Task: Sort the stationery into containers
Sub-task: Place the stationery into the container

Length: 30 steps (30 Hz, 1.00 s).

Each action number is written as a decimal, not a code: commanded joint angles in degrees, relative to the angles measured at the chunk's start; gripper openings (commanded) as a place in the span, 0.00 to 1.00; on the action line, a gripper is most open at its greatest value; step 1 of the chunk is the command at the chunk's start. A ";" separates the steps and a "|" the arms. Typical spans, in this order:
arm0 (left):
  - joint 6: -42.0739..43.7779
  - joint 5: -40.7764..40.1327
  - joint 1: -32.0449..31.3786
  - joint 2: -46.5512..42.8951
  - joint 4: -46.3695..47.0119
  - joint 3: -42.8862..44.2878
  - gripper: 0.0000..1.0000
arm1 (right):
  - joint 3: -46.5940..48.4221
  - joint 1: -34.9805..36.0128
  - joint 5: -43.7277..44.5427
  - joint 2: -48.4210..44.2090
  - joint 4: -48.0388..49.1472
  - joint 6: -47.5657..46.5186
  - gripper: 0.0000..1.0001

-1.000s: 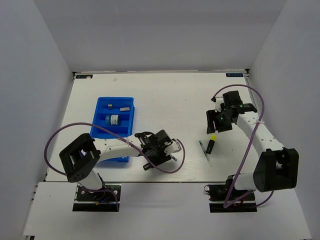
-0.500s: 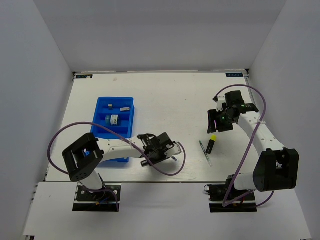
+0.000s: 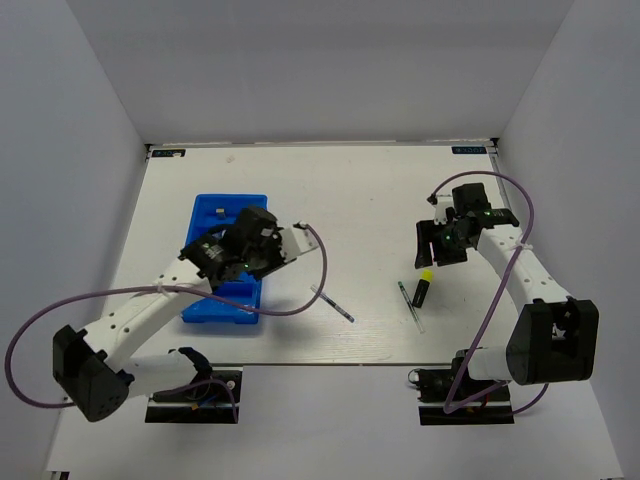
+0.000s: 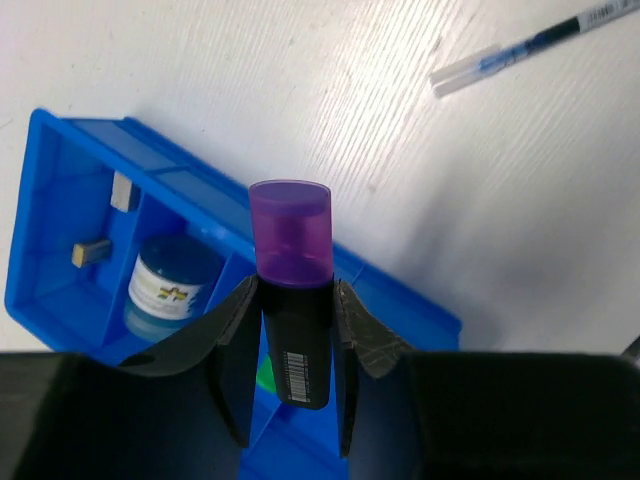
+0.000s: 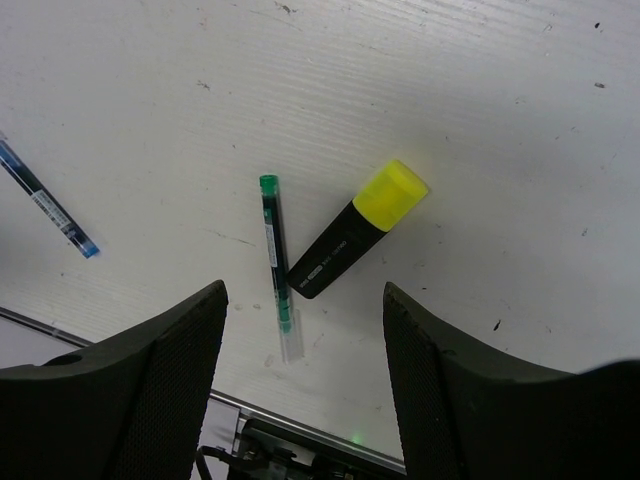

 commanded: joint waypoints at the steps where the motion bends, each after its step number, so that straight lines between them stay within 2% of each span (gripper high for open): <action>1: 10.87 11.56 8.82 -1.36 -6.58 1.66 0.04 | 0.01 -0.41 -1.33 -1.52 0.15 -0.29 0.67; 3: 13.43 14.99 11.85 -0.31 -8.70 2.19 0.04 | -0.08 -0.41 -1.33 -1.43 0.32 -0.29 0.67; 4: 18.22 17.19 16.47 0.04 -11.49 3.15 0.04 | -0.08 -0.50 -1.50 -1.43 0.23 -0.38 0.67; 5: 19.66 18.78 17.65 -0.48 -12.04 2.81 0.04 | -0.16 -0.50 -1.42 -1.34 0.32 -0.21 0.67; 8: 23.98 21.16 25.54 -4.24 -2.95 -2.28 0.00 | -0.08 -0.68 -1.59 -1.08 0.41 -0.20 0.67; 9: 24.85 27.78 27.31 -4.96 -1.60 -4.38 0.00 | -0.16 -0.76 -1.68 -0.99 0.41 -0.12 0.67; 11: 27.93 31.17 31.87 -6.02 0.34 -7.10 0.00 | -0.08 -0.68 -1.94 -0.90 0.23 -0.20 0.67; 16: 32.85 28.99 32.08 -3.83 1.14 -8.79 0.00 | -0.16 -0.85 -2.12 -0.37 0.23 -0.12 0.67; 22: 35.41 27.77 31.29 4.15 -0.61 -5.81 0.00 | -0.16 -1.38 -2.64 -0.55 0.32 -0.12 0.67; 30: 36.82 24.86 32.34 6.28 3.69 -6.94 0.01 | -0.08 -2.35 -3.70 -0.72 0.23 -0.38 0.67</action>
